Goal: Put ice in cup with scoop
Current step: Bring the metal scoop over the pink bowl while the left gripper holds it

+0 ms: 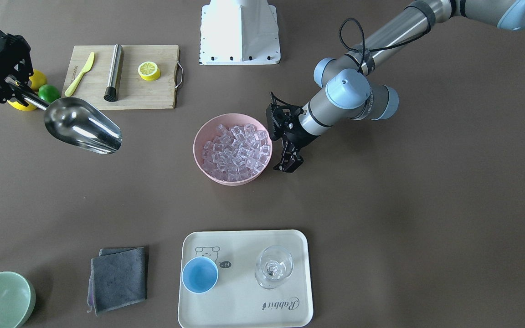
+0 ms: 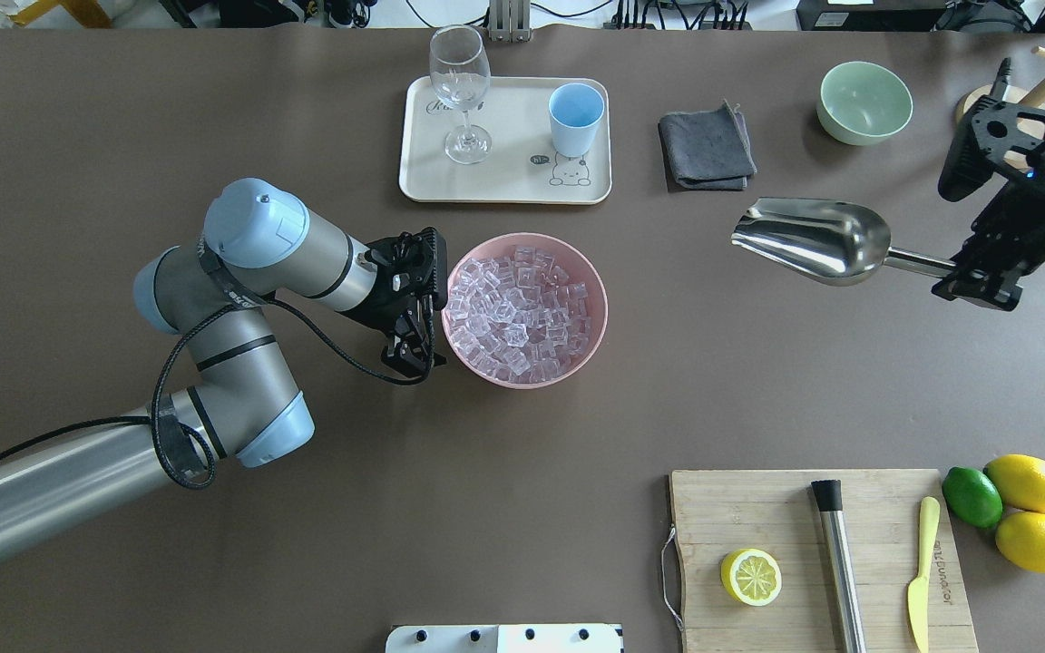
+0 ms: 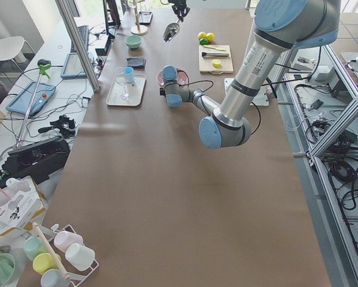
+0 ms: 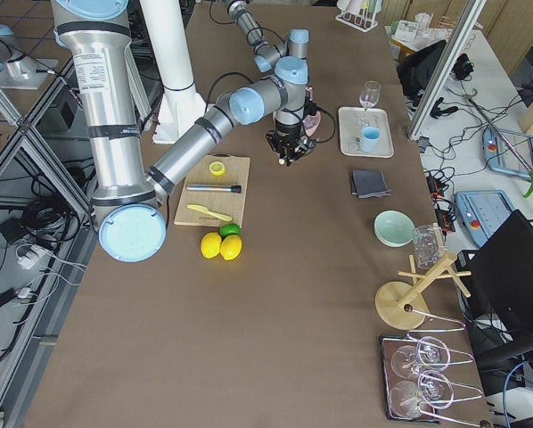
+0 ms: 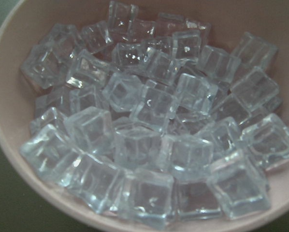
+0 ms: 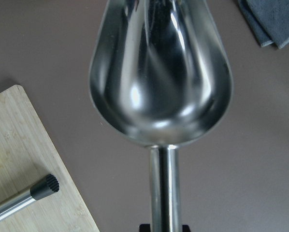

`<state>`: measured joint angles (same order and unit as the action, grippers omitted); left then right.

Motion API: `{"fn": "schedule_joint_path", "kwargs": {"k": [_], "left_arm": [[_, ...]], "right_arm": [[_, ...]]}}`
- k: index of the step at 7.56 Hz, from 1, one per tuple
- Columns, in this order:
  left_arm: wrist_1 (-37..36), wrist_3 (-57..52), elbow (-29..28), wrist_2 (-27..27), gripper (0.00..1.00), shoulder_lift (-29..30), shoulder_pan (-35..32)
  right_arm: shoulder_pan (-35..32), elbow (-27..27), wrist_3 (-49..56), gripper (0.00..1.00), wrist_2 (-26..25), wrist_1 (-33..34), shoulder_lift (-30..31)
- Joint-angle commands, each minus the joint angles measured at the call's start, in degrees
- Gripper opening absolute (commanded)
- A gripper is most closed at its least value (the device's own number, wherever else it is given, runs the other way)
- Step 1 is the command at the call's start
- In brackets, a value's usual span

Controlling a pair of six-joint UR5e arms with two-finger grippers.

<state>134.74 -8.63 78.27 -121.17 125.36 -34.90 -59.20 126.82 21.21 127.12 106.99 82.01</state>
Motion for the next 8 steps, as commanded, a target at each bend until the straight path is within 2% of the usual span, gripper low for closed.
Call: {"fn": "schedule_joint_path", "kwargs": {"k": [1, 2, 4, 5, 6, 8], "left_arm": [[0.00, 0.01, 0.04, -0.20, 0.98, -0.02, 0.10], [0.00, 0.10, 0.04, -0.20, 0.98, -0.02, 0.27], [0.00, 0.19, -0.04, -0.20, 0.98, 0.06, 0.28], [0.00, 0.19, 0.04, -0.20, 0.98, 0.06, 0.28], [0.00, 0.28, 0.04, -0.20, 0.98, 0.24, 0.36], [0.17, 0.37, 0.04, -0.29, 0.98, 0.24, 0.36]], "right_arm": [[9.07, -1.92, -0.73, 0.00, -8.34, 14.85, -16.28], [10.58, -4.10, -0.82, 0.00, -10.46, 19.18, -21.92], [13.23, -7.09, -0.65, 0.00, -14.95, 25.42, -27.84], [14.45, -9.46, -0.04, 0.00, -16.53, 31.99, -33.35], [16.12, -13.92, 0.06, 0.00, -18.81, 36.23, -38.19], [19.20, -17.81, 0.23, 0.00, -22.50, 37.75, -40.60]]}}
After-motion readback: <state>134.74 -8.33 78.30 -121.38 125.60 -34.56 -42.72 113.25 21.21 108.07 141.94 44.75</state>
